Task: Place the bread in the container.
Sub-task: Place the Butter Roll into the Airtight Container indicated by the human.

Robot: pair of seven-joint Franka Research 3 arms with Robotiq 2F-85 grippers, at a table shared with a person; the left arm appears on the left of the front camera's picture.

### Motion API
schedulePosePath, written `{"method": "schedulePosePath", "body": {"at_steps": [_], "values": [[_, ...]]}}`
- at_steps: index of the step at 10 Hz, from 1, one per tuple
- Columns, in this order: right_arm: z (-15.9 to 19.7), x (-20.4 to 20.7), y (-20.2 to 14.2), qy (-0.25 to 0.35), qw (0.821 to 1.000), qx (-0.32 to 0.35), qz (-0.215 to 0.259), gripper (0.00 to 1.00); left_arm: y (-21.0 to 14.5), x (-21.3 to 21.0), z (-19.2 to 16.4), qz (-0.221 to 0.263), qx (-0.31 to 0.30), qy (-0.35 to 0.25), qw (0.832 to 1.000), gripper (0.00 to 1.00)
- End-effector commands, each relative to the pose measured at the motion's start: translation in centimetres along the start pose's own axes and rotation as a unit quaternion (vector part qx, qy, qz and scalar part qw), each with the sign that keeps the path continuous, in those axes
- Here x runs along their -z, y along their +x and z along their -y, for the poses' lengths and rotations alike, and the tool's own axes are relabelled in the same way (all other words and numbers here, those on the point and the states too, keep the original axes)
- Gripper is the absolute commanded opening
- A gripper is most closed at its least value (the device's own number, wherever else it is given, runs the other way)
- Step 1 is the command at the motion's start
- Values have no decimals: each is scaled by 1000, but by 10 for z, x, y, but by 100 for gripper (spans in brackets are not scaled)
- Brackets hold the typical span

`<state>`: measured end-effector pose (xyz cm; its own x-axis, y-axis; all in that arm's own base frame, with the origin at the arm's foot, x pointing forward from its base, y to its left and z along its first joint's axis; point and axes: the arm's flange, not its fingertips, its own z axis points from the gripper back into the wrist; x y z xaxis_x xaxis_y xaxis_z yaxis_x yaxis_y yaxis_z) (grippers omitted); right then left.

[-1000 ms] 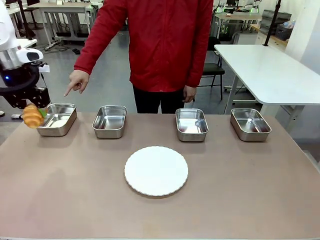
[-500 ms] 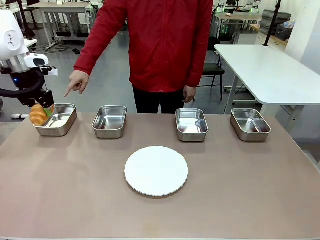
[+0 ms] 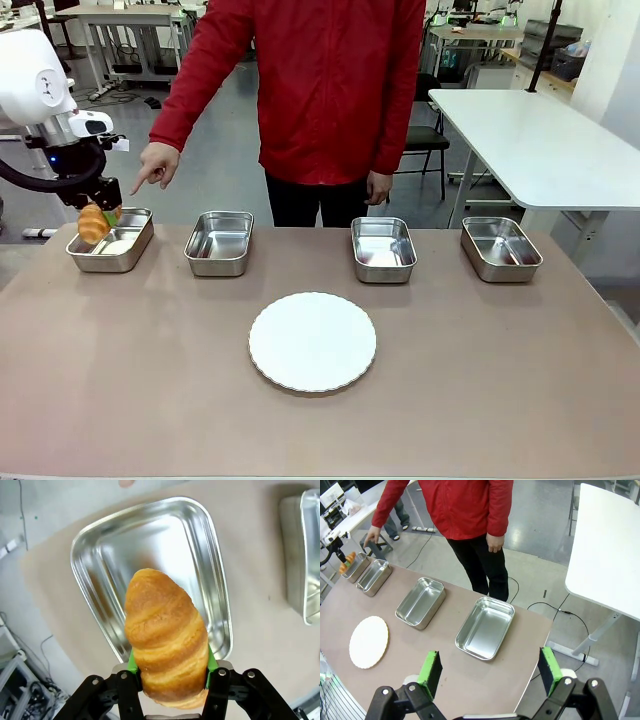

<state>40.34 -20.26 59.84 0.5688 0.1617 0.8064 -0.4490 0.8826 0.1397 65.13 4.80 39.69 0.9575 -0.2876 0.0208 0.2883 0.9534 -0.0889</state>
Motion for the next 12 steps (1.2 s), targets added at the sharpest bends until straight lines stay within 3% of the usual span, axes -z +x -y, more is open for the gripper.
{"method": "schedulePosePath", "body": {"at_steps": [1, 4, 5, 12], "values": [[-1, -1, 1, 4, 1000, -1, 7, 100, 13, -4, -1, -1, 6, -3, 1000, 51], [-1, -1, 1, 4, 1000, -1, 7, 100, 18, 2, 1, -7, 4, -2, 1000, 51], [-1, -1, 1, 4, 1000, -1, 7, 100, 16, 5, 0, 4, 9, -3, 1000, 100], [-1, -1, 1, 4, 1000, -1, 7, 100, 12, 0, -3, 9, 11, 2, 1000, 100]]}}
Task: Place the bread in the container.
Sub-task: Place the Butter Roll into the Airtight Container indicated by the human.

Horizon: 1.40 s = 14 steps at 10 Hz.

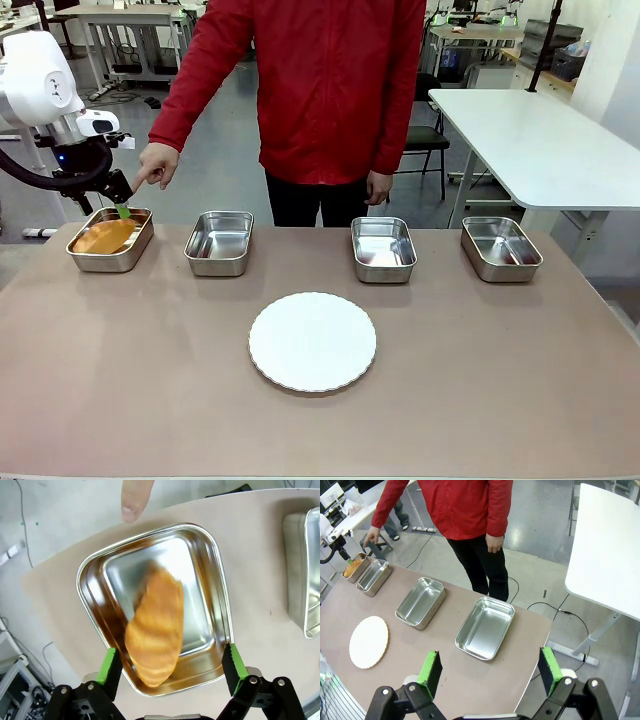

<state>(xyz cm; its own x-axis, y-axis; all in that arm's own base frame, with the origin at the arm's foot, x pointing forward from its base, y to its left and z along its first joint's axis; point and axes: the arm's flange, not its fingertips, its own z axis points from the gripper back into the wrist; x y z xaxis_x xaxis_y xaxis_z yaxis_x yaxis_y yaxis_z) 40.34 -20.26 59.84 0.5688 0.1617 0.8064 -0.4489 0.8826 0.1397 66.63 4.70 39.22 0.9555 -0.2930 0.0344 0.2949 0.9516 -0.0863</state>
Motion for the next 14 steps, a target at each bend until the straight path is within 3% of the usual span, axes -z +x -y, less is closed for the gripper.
{"method": "schedulePosePath", "body": {"at_steps": [1, 10, 12, 14], "values": [[-1, -1, 1, 4, 1000, -1, 7, 100, -3, -5, 2, 5, 8, -3, 1000, 100], [-1, -1, 1, 4, 1000, -1, 7, 100, 0, -5, 5, 0, 0, -3, 1000, 100], [-1, -1, 1, 4, 1000, -1, 7, 100, -30, -35, 25, 40, -43, -7, 998, 100], [-1, -1, 1, 4, 1000, -1, 7, 100, -65, -65, 49, 76, -48, 3, 996, 100]]}}
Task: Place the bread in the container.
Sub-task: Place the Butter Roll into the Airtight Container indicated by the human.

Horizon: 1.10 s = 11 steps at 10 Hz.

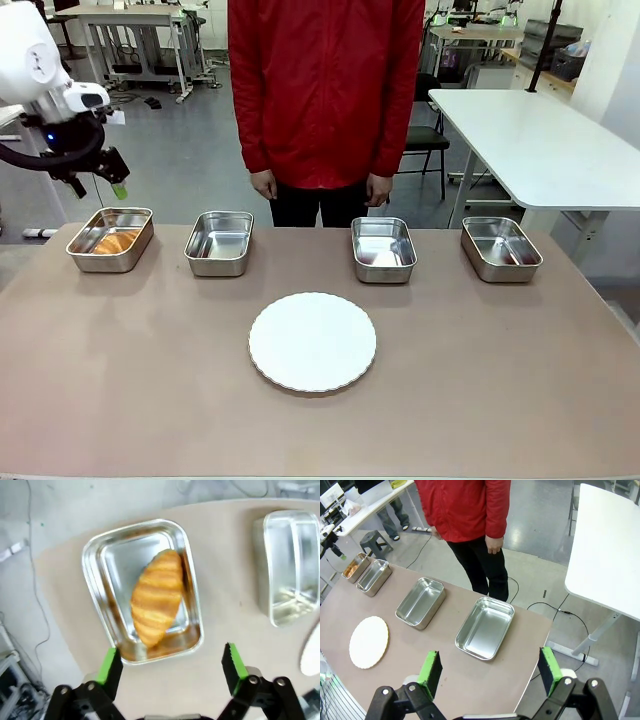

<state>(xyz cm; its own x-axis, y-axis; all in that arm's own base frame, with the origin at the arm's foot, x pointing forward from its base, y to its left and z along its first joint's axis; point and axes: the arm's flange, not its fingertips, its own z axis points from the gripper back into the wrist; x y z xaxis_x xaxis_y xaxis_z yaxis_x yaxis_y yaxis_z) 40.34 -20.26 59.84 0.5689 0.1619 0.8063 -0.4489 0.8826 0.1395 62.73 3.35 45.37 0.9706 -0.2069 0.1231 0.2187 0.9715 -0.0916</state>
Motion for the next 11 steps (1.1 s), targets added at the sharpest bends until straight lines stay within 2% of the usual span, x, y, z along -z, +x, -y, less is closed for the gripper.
{"method": "schedulePosePath", "body": {"at_steps": [1, 3, 5, 6, 8, 11], "values": [[-1, -1, 1, 4, 1000, -1, 7, 100, -51, -25, 29, 46, -16, 10, 999, 100], [-1, -1, 1, 4, 1000, -1, 7, 100, -94, -47, 72, 101, -16, 62, 993, 100], [-1, -1, 1, 4, 1000, -1, 7, 100, -148, -66, 107, 142, -2, 79, 987, 100], [-1, -1, 1, 4, 1000, -1, 7, 100, -170, -72, 114, 152, 3, 98, 983, 100], [-1, -1, 1, 4, 1000, -1, 7, 100, -199, -71, 119, 161, 11, 87, 983, 100], [-1, -1, 1, 4, 1000, -1, 7, 100, -214, -62, 118, 161, 22, 63, 985, 100]]}}
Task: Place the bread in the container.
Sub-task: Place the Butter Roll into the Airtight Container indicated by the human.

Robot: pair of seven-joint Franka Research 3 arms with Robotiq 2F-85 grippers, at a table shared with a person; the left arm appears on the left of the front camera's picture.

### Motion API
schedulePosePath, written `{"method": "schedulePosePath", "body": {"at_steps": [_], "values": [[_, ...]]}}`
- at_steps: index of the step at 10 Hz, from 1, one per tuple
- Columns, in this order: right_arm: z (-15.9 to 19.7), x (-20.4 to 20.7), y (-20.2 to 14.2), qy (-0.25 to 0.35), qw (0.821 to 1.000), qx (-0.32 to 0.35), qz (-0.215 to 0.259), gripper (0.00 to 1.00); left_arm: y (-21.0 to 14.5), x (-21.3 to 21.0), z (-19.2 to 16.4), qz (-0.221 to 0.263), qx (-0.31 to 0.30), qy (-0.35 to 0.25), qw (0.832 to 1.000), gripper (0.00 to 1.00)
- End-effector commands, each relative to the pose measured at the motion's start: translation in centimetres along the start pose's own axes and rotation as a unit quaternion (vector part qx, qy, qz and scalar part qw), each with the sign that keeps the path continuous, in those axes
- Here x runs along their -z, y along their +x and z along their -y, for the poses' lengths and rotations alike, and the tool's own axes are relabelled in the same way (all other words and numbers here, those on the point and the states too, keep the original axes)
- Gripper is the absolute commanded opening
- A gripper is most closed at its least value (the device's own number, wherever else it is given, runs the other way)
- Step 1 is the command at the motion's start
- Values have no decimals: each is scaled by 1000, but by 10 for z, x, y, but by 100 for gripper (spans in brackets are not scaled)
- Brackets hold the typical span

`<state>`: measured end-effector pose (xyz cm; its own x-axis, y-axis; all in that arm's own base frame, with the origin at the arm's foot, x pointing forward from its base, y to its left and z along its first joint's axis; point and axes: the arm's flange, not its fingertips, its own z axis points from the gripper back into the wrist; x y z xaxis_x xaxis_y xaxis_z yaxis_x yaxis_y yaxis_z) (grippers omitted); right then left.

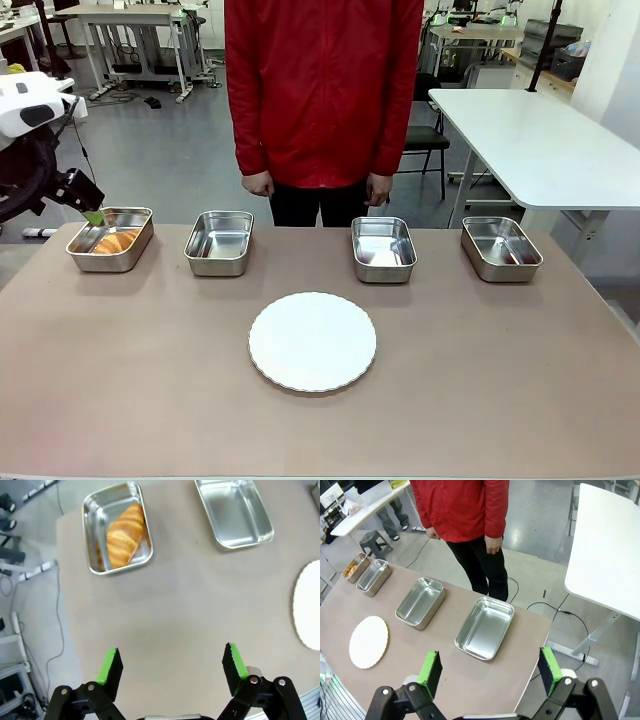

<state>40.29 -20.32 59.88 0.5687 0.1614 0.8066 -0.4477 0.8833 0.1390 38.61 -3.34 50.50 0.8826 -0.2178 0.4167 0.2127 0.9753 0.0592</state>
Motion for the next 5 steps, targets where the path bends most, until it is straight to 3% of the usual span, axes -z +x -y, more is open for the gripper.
{"method": "schedulePosePath", "body": {"at_steps": [1, 5], "values": [[-1, 0, 1, 4, 1000, -1, 7, 100, 5, -2, 0, 1, 0, 4, 1000, 100], [-1, 0, 1, 4, 1000, -1, 7, 100, 5, -2, 0, 1, 0, 4, 1000, 100]]}}
